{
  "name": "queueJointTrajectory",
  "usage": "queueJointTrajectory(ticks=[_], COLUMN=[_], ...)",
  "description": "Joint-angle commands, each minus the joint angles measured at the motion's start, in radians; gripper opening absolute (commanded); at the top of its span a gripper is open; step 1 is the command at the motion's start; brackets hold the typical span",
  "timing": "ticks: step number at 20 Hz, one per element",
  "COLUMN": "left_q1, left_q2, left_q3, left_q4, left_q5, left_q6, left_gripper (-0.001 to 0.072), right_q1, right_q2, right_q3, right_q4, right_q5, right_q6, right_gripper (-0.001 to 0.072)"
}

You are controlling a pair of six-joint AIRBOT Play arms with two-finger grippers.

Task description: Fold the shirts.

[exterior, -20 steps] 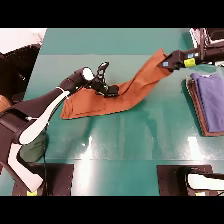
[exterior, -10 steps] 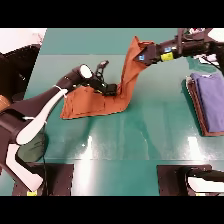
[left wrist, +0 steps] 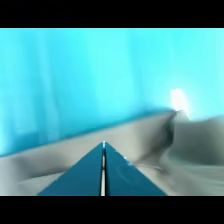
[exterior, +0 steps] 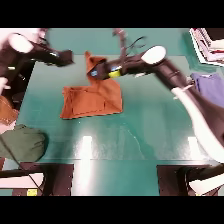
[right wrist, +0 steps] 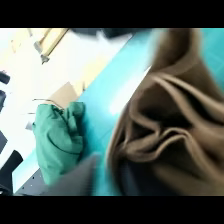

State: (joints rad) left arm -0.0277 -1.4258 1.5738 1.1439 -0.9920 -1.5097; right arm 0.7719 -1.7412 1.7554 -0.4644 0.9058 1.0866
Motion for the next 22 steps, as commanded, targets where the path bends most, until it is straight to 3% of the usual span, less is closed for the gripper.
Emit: queueJointTrajectory(ticks=[1,3,6,7,8,15,16,17,18,22], left_q1=[0.138,0.173,0.18,0.18,0.18,0.18,0.18,0.18,0.18,0.18], left_q2=[0.113,0.13,0.132,0.132,0.132,0.132,0.132,0.132,0.132,0.132], left_q3=[0.0,0.0,0.0,0.0,0.0,0.0,0.0,0.0,0.0,0.0], left_q4=[0.048,0.049,0.054,0.051,0.051,0.049,0.049,0.049,0.046,0.02], left_q5=[-0.023,-0.052,-0.106,-0.114,-0.121,-0.147,-0.147,-0.147,-0.147,-0.146], left_q6=[0.0,0.001,0.031,0.033,0.034,0.051,0.051,0.051,0.051,0.051], left_gripper=[0.0026,0.0026,0.0026,0.0026,0.0026,0.0026,0.0026,0.0026,0.0026,0.0026], right_q1=[0.126,0.133,0.076,0.049,0.016,-0.293,-0.332,-0.356,-0.375,-0.372], right_q2=[-0.15,-0.203,-0.207,-0.193,-0.174,0.034,0.052,0.059,0.057,-0.02], right_q3=[0.11,0.193,0.233,0.219,0.19,-0.266,-0.328,-0.373,-0.412,-0.452], right_q4=[0.011,-0.068,-0.23,-0.277,-0.309,-0.32,-0.304,-0.285,-0.257,-0.1], right_q5=[-0.076,0.02,0.175,0.213,0.241,0.236,0.206,0.181,0.158,0.118], right_q6=[-0.147,-0.151,0.002,0.019,0.026,0.152,0.155,0.155,0.155,0.154], right_gripper=[0.0414,0.0433,0.0425,0.0346,0.0307,0.0307,0.0318,0.0419,0.0595,0.0619])
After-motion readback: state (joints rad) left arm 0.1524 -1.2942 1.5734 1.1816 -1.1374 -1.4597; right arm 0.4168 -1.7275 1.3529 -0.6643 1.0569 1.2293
